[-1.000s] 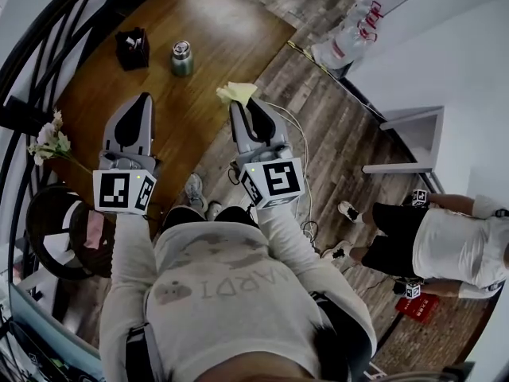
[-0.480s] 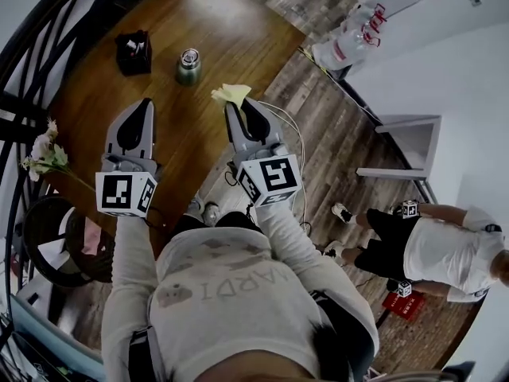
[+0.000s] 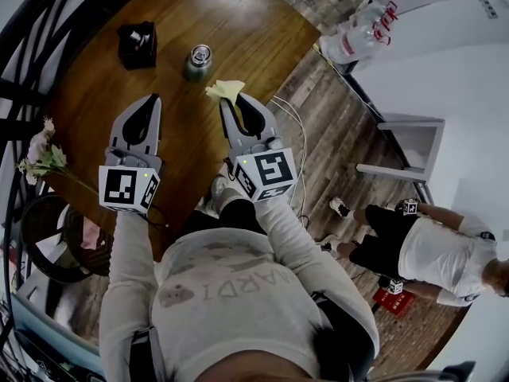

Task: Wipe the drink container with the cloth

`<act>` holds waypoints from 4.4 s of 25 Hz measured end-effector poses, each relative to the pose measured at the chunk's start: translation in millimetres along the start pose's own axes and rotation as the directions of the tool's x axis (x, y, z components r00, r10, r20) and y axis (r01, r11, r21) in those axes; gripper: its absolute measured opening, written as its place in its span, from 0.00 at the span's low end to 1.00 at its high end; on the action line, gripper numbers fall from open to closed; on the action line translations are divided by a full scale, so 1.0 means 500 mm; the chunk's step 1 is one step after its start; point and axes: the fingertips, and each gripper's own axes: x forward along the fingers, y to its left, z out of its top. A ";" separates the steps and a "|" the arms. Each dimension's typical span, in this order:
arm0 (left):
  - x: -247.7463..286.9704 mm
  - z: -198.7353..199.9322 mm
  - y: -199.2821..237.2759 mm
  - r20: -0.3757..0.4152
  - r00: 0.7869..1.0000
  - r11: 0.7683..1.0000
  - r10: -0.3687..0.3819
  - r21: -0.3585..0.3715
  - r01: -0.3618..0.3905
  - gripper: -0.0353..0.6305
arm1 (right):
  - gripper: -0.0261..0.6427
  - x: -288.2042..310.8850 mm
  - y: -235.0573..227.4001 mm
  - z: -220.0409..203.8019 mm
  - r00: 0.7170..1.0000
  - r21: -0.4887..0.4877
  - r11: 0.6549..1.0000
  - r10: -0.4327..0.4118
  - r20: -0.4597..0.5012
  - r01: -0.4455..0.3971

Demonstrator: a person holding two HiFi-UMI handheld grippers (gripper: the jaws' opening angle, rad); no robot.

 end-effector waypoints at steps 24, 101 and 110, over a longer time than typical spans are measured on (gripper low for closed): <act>0.175 -0.100 0.035 -0.146 0.989 1.000 -0.027 -0.013 0.026 0.06 | 0.15 0.160 -0.051 -0.167 0.964 -0.001 0.985 0.171 -0.203 -0.175; 0.324 -0.186 0.038 -0.305 0.937 0.985 -0.172 -0.085 0.153 0.06 | 0.15 0.258 -0.056 -0.352 0.869 -0.085 0.962 0.194 -0.455 -0.259; 0.323 -0.187 0.038 -0.305 0.937 0.985 -0.171 -0.088 0.151 0.06 | 0.15 0.271 0.002 -0.360 0.851 -0.080 0.942 0.254 -0.460 -0.325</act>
